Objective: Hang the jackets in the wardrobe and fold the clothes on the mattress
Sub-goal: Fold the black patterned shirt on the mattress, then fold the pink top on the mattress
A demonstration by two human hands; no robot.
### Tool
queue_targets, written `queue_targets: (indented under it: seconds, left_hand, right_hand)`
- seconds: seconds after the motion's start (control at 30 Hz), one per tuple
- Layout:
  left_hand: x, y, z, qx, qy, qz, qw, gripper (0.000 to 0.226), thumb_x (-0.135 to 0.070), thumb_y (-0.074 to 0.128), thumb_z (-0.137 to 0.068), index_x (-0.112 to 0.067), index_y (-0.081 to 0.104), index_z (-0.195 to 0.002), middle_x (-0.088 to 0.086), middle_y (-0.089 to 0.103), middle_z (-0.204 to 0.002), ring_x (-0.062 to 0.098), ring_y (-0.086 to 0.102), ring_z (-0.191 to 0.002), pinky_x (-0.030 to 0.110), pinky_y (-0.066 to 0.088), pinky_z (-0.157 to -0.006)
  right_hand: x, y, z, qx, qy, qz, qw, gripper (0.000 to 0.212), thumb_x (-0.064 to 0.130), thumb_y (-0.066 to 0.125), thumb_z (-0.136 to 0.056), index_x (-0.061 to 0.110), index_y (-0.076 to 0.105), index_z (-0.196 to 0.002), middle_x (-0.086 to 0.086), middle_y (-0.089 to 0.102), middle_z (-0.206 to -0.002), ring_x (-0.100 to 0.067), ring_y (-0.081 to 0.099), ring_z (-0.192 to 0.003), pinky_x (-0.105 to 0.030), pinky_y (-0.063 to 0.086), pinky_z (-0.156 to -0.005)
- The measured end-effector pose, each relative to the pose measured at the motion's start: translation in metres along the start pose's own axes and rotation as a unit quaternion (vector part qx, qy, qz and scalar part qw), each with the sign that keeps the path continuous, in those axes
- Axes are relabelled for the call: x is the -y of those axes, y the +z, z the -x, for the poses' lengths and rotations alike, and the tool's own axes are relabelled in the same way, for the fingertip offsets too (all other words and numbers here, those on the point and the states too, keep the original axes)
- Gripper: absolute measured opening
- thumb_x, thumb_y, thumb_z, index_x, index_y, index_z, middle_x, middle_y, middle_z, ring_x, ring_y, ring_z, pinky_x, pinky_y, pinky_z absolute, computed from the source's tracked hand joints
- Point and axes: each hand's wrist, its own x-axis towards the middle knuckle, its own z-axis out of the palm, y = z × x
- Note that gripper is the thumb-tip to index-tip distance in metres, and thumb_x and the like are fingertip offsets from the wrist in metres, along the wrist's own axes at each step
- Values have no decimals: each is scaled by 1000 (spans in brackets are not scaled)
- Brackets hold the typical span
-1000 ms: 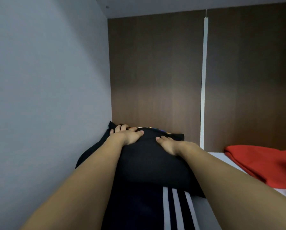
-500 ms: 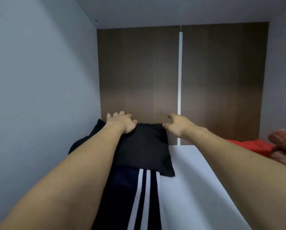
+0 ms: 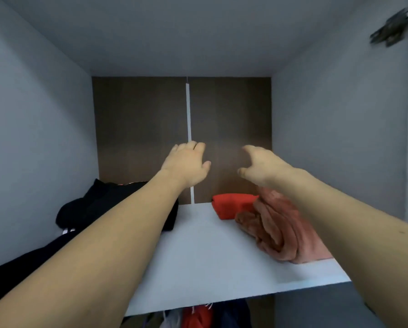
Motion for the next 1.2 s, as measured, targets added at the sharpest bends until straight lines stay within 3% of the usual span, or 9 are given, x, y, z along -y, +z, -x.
queue_targets:
  seconds: [0.17, 0.6, 0.77, 0.93, 1.07, 1.2]
  left_hand:
    - [-66, -32, 18, -7, 46, 7, 999, 58, -43, 41, -100, -11, 35, -148, 14, 43, -148, 35, 41, -135, 49, 26, -116]
    - [-188, -101, 62, -118, 185, 187, 957, 57, -38, 48, -98, -9, 37, -145, 15, 42, -147, 35, 43, -132, 47, 28, -114]
    - [-251, -146, 100, -160, 251, 267, 917, 56, -39, 47, -99, -11, 38, -147, 11, 42, -149, 33, 39, -136, 48, 20, -119]
    - [-332, -208, 149, -226, 313, 320, 865, 55, -39, 47, -99, -10, 40, -145, 10, 41, -149, 30, 36, -137, 48, 15, -120]
    - [-405, -254, 194, -264, 352, 365, 820, 52, -36, 49, -98, -11, 43, -143, 9, 42, -147, 30, 37, -137, 50, 13, -121]
    - [-495, -304, 251, -248, 387, 402, 792, 54, -37, 45, -99, -13, 37, -147, 7, 35, -152, 27, 28, -143, 49, 8, -123]
  right_hand:
    - [-26, -55, 69, -4, 31, 35, 999, 73, 31, 64, -89, 12, 31, -151, -16, 39, -151, -30, 38, -138, -34, 34, -109]
    - [-37, -187, 251, -65, 182, 187, 963, 64, 30, 55, -93, 15, 30, -151, -7, 34, -155, -25, 32, -142, -36, 26, -114]
    - [-34, -240, 333, -157, 172, 320, 918, 57, 35, 54, -94, 16, 39, -146, -3, 36, -154, -23, 28, -143, -41, 7, -122]
    - [-34, -307, 425, -224, 165, 369, 887, 60, 31, 60, -92, 13, 40, -145, -7, 38, -153, -26, 31, -143, -41, 14, -121]
    - [-44, -362, 511, -236, 213, 372, 872, 62, 27, 62, -90, 12, 39, -146, -6, 36, -155, -25, 29, -143, -40, 18, -121]
    - [-58, -415, 610, -232, 285, 375, 851, 62, 28, 59, -92, 13, 36, -148, -4, 35, -155, -26, 28, -144, -38, 21, -119]
